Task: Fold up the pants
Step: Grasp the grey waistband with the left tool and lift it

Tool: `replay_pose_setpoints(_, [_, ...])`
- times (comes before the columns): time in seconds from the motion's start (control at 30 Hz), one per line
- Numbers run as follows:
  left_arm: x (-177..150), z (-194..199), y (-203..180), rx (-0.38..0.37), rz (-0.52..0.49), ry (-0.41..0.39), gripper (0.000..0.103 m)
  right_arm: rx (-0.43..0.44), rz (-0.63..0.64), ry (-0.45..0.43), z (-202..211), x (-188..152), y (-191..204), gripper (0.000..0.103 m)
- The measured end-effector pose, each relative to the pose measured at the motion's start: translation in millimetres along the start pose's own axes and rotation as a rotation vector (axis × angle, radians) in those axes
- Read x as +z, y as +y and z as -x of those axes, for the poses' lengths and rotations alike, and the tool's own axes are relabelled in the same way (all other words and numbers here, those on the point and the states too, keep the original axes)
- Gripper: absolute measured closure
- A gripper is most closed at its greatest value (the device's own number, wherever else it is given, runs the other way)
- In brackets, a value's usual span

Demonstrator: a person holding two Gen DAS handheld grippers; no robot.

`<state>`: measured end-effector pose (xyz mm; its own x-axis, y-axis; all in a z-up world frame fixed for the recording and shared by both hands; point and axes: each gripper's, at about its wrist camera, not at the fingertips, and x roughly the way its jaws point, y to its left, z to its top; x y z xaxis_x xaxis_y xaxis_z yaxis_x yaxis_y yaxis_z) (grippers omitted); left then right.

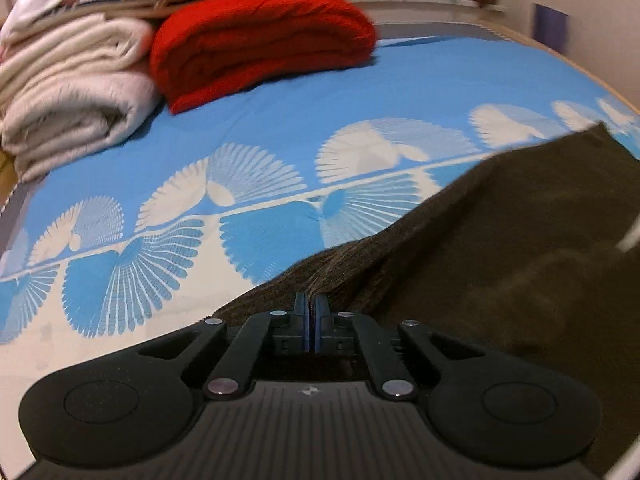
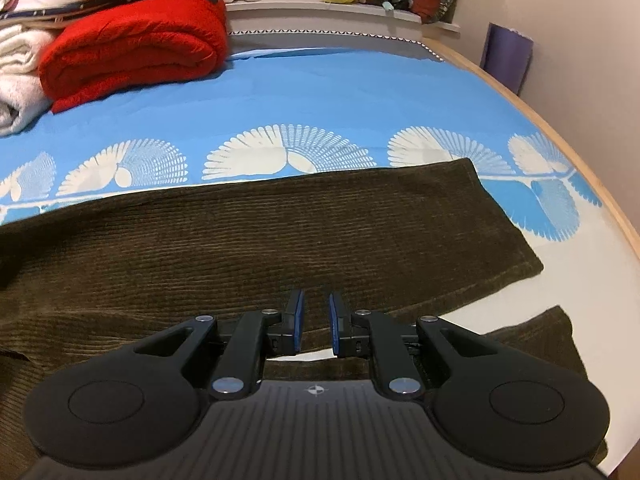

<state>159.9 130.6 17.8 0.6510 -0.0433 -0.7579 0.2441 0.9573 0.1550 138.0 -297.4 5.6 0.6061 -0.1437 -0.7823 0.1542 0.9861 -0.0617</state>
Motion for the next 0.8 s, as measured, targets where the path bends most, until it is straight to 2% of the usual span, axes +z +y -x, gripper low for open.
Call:
replay_pose_setpoints(0.17, [-51,63,-38,-0.068,-0.068,0.01,0.101,0.019,-0.021,-0.017,12,-4,-4,0.089])
replay_pose_setpoints(0.27, [-80,68,-56,-0.111,-0.09,0.09,0.103,0.03,-0.035,-0.013,17,-8,-9,0.089])
replay_pose_setpoints(0.33, [-93,61,-65,-0.087,-0.122,0.134,0.103,0.036,-0.045,-0.011,21,-11,-11,0.089])
replay_pose_setpoints(0.37, [-97,57,-64,-0.066,-0.109,0.153,0.102,0.037,-0.049,-0.009,22,-13,-12,0.089])
replay_pose_setpoints(0.43, [-101,55,-51,-0.085,-0.033,0.176,0.096,0.04,-0.062,-0.004,24,-15,-16,0.089])
replay_pose_setpoints(0.5, [-100,54,-29,-0.148,0.091,0.203,0.07,0.049,-0.081,0.003,25,-16,-19,0.089])
replay_pose_setpoints(0.57, [-103,56,-16,-0.211,0.18,0.218,0.06,0.054,-0.095,0.005,26,-17,-23,0.089])
replay_pose_setpoints(0.67, [-107,48,-10,-0.3,0.24,0.287,0.058,0.046,-0.101,0.006,26,-19,-27,0.089])
replay_pose_setpoints(0.8, [-116,30,-7,-0.305,0.29,0.399,0.058,0.033,-0.107,0.015,24,-21,-32,0.089])
